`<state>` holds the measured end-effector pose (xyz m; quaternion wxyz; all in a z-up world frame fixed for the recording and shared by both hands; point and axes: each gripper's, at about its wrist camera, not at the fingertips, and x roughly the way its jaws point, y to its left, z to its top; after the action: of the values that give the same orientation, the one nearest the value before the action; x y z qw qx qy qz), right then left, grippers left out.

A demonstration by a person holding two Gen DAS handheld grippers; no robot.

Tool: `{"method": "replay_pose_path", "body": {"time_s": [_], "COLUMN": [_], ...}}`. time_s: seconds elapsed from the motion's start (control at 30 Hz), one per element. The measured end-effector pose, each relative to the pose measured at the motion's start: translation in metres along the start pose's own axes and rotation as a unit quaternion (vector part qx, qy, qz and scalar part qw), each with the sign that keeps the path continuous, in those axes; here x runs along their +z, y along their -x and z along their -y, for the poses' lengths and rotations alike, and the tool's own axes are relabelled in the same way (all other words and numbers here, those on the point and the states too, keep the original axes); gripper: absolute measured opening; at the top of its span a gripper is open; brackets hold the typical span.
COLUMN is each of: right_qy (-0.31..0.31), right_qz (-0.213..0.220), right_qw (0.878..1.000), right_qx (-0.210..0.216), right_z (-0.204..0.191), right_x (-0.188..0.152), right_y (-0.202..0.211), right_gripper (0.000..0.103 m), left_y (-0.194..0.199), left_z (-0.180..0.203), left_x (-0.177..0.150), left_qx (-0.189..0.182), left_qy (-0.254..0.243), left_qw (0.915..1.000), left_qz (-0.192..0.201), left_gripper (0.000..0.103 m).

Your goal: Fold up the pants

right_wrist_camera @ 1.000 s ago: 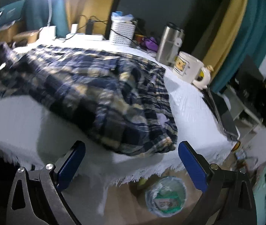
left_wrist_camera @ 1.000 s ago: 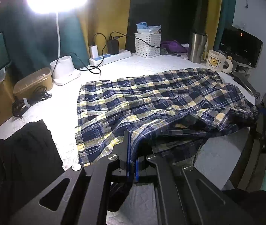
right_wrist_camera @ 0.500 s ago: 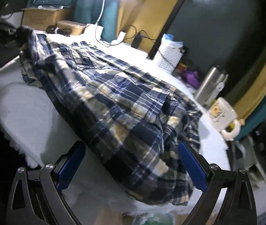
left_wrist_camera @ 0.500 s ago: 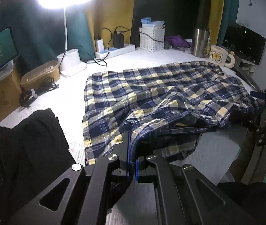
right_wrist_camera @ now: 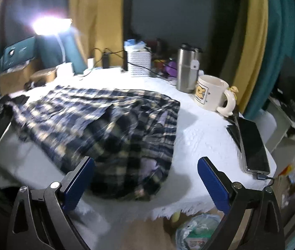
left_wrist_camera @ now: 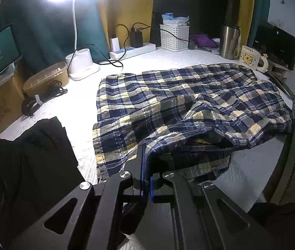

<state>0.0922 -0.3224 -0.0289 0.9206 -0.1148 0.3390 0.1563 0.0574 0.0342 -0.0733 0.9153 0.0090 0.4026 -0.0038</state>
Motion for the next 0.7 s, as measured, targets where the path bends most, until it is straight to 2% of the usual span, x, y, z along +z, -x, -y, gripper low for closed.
{"method": "replay_pose_path", "body": {"time_s": [0.03,0.07,0.13,0.17,0.23,0.3,0.33,0.37,0.5,0.53,0.7], "right_qy": [-0.004,-0.005,-0.004,-0.006,-0.011,-0.023,-0.028,-0.032,-0.032,-0.035,-0.065], "right_qz": [-0.011,-0.018,-0.039,-0.051,-0.069,-0.085,-0.092,-0.096,-0.085,-0.079,-0.071], "right_qw": [1.000,1.000,0.999,0.999,0.998,0.996,0.995,0.994,0.995,0.996,0.995], "right_qx": [-0.008,-0.012,-0.009,-0.005,0.010,0.027,0.032,0.035,0.032,0.025,-0.008], "right_z": [0.001,0.000,-0.004,-0.006,-0.009,-0.010,-0.012,-0.012,-0.016,-0.015,0.001], "right_x": [0.004,0.006,0.012,0.014,0.017,0.016,0.015,0.015,0.015,0.016,0.015], "right_y": [-0.011,-0.019,-0.038,-0.049,-0.065,-0.079,-0.083,-0.085,-0.078,-0.073,-0.056], "right_gripper": [0.099,0.084,0.067,0.062,0.060,0.053,0.037,0.025,0.021,0.006,0.006], "left_y": [-0.001,-0.002,-0.003,-0.004,-0.004,-0.004,-0.004,-0.004,-0.003,-0.001,0.010], "left_z": [0.000,0.001,0.004,0.005,0.006,0.006,0.006,0.006,0.005,0.006,0.012], "left_x": [0.000,0.000,-0.002,-0.003,-0.004,-0.006,-0.007,-0.007,-0.006,-0.005,0.002], "left_qx": [-0.001,-0.003,-0.004,-0.005,-0.008,-0.010,-0.011,-0.012,-0.013,-0.013,-0.021], "left_qy": [-0.001,-0.002,-0.006,-0.008,-0.007,-0.005,-0.003,-0.002,-0.003,-0.006,-0.022], "left_qw": [1.0000,1.0000,1.0000,0.9999,0.9999,0.9999,0.9999,0.9999,0.9999,0.9999,0.9993], "left_qz": [0.000,-0.002,-0.004,-0.005,-0.006,-0.007,-0.007,-0.007,-0.004,-0.001,0.019], "left_gripper": [0.003,0.003,0.003,0.003,0.003,0.003,0.003,0.003,0.003,0.003,0.003]}}
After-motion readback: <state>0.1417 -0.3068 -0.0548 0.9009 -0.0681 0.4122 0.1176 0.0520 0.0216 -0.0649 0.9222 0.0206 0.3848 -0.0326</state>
